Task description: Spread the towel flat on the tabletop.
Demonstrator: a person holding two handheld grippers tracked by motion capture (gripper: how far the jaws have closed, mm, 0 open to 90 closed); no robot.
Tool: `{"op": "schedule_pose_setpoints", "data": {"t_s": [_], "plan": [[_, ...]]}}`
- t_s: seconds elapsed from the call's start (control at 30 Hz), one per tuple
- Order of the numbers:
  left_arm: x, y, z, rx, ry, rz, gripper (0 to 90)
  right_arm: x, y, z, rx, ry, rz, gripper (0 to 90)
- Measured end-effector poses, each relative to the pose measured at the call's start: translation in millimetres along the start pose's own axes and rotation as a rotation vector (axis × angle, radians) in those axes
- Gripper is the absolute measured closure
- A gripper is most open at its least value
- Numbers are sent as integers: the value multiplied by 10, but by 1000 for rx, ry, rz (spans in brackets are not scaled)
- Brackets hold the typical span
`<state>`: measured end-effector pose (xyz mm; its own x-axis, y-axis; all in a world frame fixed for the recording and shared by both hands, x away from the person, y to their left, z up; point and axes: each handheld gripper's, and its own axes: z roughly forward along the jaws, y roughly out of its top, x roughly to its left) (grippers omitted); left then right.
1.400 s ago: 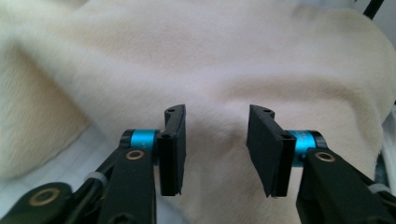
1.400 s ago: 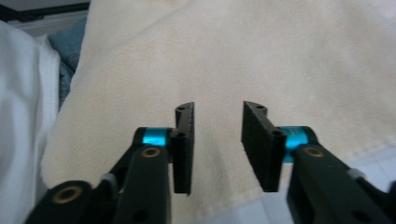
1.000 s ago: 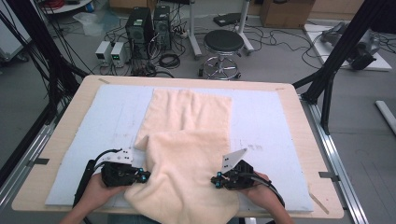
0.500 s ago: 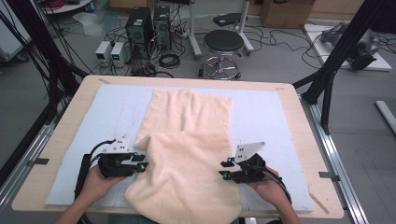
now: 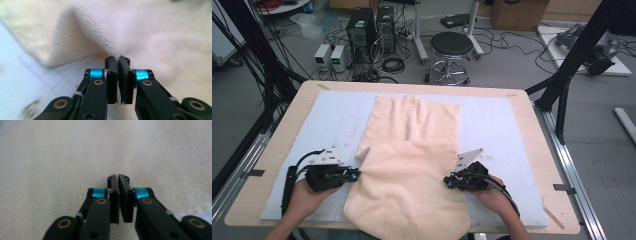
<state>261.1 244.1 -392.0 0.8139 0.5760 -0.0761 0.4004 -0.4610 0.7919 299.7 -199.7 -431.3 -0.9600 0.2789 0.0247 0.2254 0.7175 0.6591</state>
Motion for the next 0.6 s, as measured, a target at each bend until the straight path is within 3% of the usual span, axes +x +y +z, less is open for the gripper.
{"op": "schedule_pose_setpoints", "data": {"t_s": [0.07,0.17,0.23,0.27,0.37,0.47,0.53,0.6], "plan": [[-95,10,-136,-13,0,25,856,55,-2,-6,-4,27,-7,890],[-227,5,-259,-28,-46,59,833,166,-16,-25,20,71,-21,894],[-243,-12,-300,-56,-75,50,738,230,-38,-58,25,86,-33,890],[-226,-22,-294,-53,-69,48,701,248,-44,-86,20,79,-29,861],[-99,-74,-189,-27,-56,14,648,213,-41,-152,-22,49,-17,779],[16,-159,32,16,-96,-14,619,175,-34,-127,-54,46,-15,657],[43,-197,178,71,-112,-12,595,174,-30,-75,-35,65,-13,639],[46,-230,337,121,-138,-8,630,178,-25,-4,0,62,-16,649]]}}
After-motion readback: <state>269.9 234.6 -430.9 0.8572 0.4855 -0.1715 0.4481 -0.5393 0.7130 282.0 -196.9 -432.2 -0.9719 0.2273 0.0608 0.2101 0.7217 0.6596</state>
